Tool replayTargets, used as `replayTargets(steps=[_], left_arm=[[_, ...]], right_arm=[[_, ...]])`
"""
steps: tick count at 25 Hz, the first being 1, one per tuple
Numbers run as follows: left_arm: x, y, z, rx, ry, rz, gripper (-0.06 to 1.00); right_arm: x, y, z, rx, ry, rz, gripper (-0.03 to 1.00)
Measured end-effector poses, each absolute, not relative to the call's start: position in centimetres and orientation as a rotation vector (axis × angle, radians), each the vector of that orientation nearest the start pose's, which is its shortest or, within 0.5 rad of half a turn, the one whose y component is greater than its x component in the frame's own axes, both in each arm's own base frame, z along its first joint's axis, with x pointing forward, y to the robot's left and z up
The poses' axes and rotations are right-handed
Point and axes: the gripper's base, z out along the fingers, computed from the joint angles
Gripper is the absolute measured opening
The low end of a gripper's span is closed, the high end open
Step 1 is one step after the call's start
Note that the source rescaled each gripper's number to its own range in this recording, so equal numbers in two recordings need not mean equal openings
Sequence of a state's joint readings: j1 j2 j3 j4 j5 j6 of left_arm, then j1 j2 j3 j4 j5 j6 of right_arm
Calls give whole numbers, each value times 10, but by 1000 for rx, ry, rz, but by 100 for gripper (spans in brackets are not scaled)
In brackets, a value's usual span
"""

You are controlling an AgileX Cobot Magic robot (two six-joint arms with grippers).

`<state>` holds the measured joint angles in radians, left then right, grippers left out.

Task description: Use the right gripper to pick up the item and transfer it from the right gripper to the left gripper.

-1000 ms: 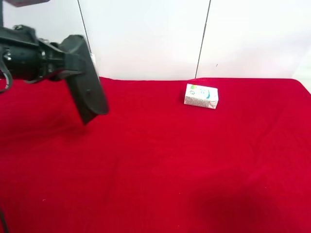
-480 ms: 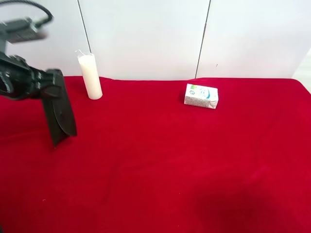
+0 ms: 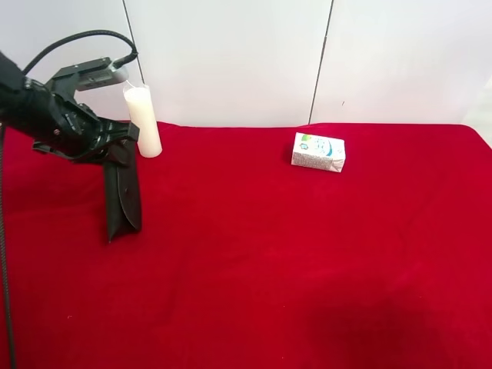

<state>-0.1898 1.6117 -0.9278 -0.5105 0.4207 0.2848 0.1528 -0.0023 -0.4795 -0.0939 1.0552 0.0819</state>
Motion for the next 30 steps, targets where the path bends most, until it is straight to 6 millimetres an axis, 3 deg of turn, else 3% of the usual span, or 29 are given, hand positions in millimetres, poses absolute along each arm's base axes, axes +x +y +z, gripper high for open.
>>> replayTargets(steps=[13,21,30], left_arm=[[362,-91,183,98,2645,-441,0],[371,-90,169,57,2617,-411,0],[373,-89,166,68,2617,-395,1]], right_arm=[[-2,-8,272,-70,2053,33,100],[-2,-8,272,-70,2053,33,100],[-2,-8,272,-70,2053,33,100]])
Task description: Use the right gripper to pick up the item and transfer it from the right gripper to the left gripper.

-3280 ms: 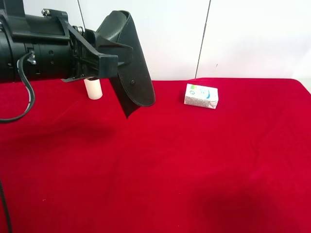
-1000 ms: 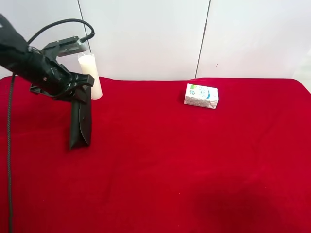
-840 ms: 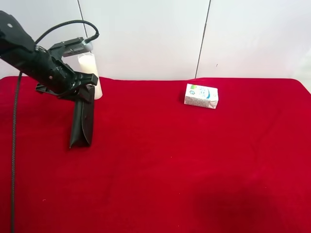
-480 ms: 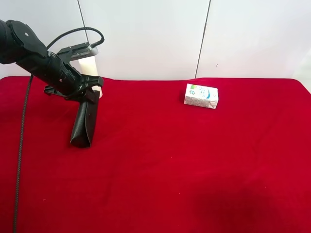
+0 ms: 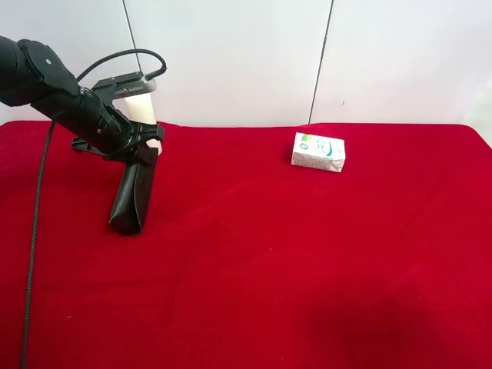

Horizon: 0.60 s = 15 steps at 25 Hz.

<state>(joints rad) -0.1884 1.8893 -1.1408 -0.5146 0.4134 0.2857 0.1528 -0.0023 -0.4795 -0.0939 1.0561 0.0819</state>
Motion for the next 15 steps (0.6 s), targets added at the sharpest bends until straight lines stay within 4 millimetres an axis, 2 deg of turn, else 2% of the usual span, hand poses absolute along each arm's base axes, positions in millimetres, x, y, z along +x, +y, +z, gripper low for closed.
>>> replayTargets(steps=[1,2,3,4,5,6,7,10,15], left_arm=[[373,-89,166,74,2617,-391,6],[372,-89,166,89,2618,-382,17],[372,-89,164,96,2625,-380,30],[372,-89,164,99,2629,-380,54],[372,-89,163,101,2633,-381,71],[371,-89,163,102,2637,-383,84],[371,-89,163,104,2641,-384,91],[370,-89,163,105,2645,-386,98],[370,-89,163,105,2645,-386,100]], right_arm=[[-2,-8,272,-70,2053,33,100],[-2,-8,272,-70,2053,33,100],[-2,-8,272,-70,2053,33,100],[-2,-8,272,-70,2053,33,100],[-2,-8,272,-70,2053,33,100],[-2,-8,272,-70,2053,33,100],[-2,-8,272,-70,2053,33,100],[-2,-8,272,-70,2053,33,100],[-2,-8,272,-70,2053,33,100]])
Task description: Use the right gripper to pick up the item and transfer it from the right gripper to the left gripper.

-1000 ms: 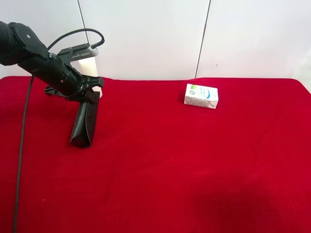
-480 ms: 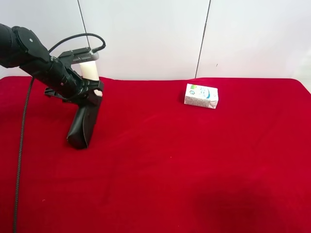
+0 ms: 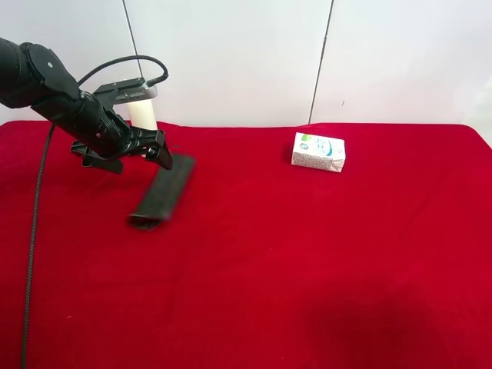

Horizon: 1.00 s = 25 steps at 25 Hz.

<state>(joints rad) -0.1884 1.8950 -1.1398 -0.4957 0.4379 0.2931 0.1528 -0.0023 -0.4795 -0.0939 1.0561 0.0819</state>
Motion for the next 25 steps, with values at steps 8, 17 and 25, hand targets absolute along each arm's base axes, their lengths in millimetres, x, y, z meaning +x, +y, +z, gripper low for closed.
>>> replayTargets(steps=[8,17,25], left_arm=[[370,-90,162,107,2654,-391,100],[361,-91,175,135,2686,-427,100],[334,-93,202,245,2814,-509,100]], right_arm=[[-2,-8,272,-70,2053,33,100],[-2,-8,272,-70,2053,33,100],[-2,-8,272,-70,2053,33,100]])
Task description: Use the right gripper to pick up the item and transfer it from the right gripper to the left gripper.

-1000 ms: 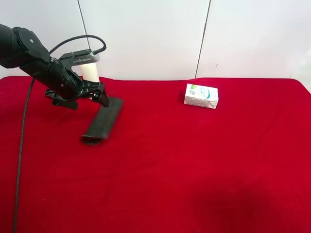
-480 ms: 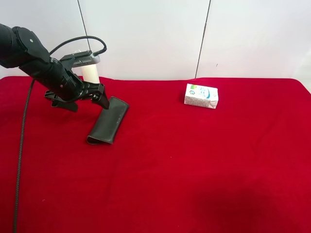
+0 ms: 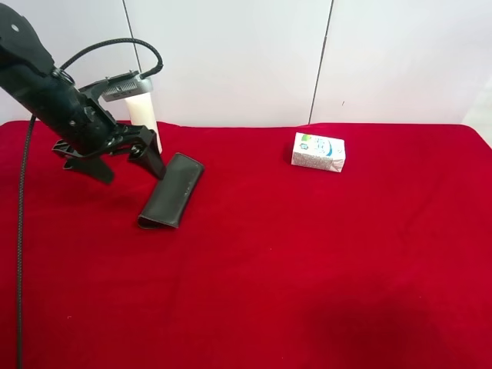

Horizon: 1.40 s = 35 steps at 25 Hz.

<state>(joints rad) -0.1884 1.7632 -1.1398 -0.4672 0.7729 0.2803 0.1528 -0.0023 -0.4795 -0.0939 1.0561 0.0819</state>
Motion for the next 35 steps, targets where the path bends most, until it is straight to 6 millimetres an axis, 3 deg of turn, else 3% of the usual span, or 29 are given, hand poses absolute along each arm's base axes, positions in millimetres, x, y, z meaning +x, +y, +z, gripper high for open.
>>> replayTargets(steps=[11,17,20,25,30,35], left_arm=[[306,-90,235,191,2913,-563,100],[286,-79,242,187,2918,-429,100],[266,-63,247,132,2923,-256,100],[223,-43,279,90,2786,-96,100],[172,-32,301,87,2635,-105,100],[127,-24,301,80,2510,-127,100]], right_arm=[[-2,-8,272,-70,2053,33,100],[-2,-8,272,-70,2053,33,100],[-2,-8,272,-70,2053,33,100],[-2,-8,272,-70,2053,33,100],[-2,-8,272,-70,2053,33,100],[-2,-8,272,-70,2053,33,100]])
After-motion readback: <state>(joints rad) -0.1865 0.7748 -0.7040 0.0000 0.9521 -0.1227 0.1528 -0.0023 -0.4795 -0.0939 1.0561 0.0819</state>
